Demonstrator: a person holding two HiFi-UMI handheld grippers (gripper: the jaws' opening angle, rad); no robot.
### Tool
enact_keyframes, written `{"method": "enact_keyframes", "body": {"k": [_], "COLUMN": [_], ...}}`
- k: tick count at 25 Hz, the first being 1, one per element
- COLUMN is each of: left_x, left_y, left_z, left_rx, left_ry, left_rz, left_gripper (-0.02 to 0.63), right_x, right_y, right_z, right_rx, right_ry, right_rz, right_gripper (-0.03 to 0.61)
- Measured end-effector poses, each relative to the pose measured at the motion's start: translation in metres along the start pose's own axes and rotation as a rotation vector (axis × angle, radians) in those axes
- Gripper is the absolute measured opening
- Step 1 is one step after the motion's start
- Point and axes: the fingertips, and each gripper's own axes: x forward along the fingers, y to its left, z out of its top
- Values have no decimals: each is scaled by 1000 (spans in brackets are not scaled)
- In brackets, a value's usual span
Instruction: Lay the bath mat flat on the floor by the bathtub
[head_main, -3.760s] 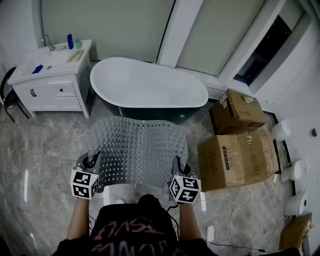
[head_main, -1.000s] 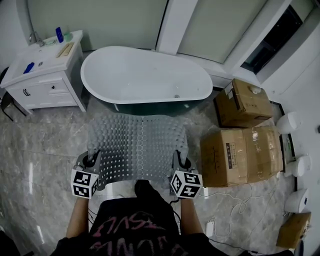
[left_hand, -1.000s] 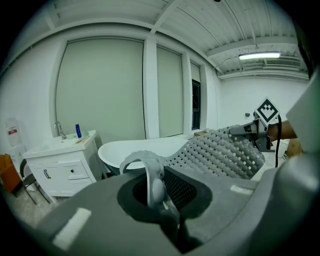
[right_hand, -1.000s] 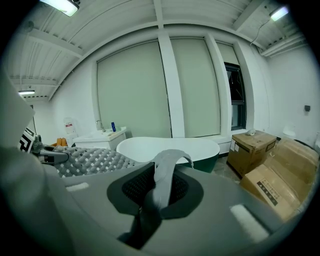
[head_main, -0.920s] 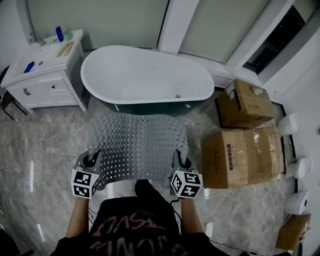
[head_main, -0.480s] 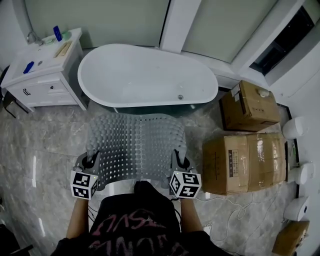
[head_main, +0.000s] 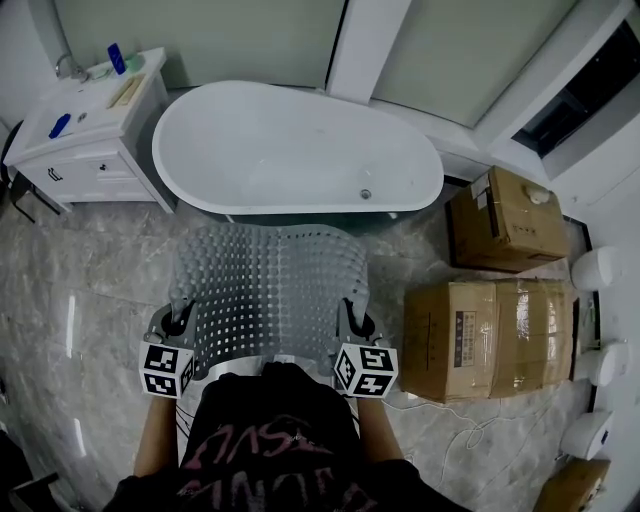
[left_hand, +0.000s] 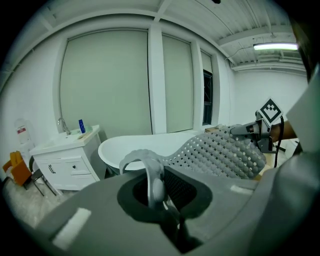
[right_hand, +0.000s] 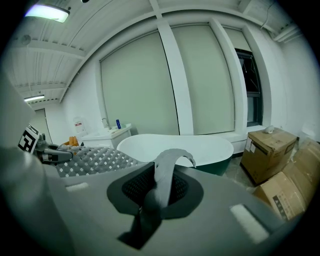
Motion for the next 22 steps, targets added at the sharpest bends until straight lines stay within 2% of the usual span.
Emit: {"method": "enact_keyframes", "body": {"k": [11, 16, 22], "left_x": [5, 4, 4], "left_y": [-2, 2, 17], "left_z": [3, -1, 1], "left_rx": [12, 20, 59], "left_ry": [4, 23, 7], "left_rz": [31, 1, -33], "left_gripper": [28, 28, 28], "right_x": [6, 4, 6], "right_y": [-8, -3, 12], "right_z": [0, -2, -4], "right_rx": [16, 22, 37], "right_ry": [-2, -5, -11], "right_rz": [25, 7, -26], "right_gripper": [60, 60, 60]}}
